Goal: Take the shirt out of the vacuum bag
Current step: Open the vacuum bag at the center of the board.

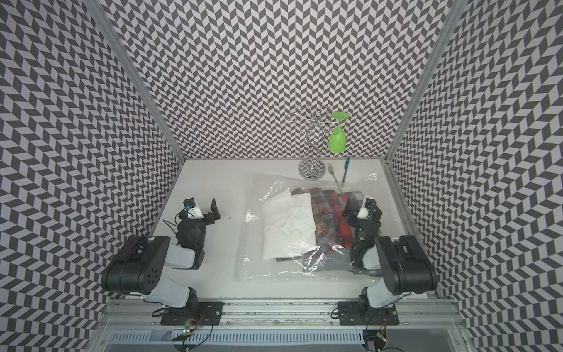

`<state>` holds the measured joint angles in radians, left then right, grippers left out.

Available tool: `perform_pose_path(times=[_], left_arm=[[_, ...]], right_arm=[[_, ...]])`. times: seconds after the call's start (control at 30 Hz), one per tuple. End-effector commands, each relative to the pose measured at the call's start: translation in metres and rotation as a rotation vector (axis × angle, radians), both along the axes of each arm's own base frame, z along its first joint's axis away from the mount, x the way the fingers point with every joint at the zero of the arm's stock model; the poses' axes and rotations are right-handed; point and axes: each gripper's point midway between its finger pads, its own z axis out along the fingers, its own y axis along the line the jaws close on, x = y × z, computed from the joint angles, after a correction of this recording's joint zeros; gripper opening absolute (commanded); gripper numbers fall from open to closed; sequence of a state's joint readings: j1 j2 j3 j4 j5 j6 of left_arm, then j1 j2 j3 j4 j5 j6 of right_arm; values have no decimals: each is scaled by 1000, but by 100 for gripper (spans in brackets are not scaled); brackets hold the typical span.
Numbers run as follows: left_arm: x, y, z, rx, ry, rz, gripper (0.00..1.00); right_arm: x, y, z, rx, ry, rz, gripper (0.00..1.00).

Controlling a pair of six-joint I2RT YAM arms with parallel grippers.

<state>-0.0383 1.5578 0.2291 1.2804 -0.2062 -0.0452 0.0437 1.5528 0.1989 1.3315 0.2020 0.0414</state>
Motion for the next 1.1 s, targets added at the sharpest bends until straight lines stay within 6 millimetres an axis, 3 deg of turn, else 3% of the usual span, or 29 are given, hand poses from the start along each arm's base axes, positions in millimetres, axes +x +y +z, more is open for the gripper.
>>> perform_pose_path(times=[0.0, 0.77, 0.83, 0.87, 0.93, 0.97, 1.07], left_arm=[[2, 1, 6, 6, -14, 7, 100], [2, 0, 8, 8, -21, 2, 100], [9, -7, 25, 29, -38, -36, 100], [16, -7, 24, 28, 23, -38, 99], [27, 2, 41, -6, 54, 17, 100], [33, 2, 54, -77, 51, 17, 100], [57, -27, 80, -224, 151, -87, 99]], right_arm=[[-1, 1, 9, -10, -43, 2, 100], [0, 2, 9, -11, -42, 6, 100], [-2, 3, 18, -16, -69, 5, 97], [-5, -3, 24, -11, -69, -48, 97], [0, -20, 49, 82, -47, -165, 98], [5, -19, 49, 120, 40, -166, 99], [25, 18, 74, 217, 137, 32, 95]])
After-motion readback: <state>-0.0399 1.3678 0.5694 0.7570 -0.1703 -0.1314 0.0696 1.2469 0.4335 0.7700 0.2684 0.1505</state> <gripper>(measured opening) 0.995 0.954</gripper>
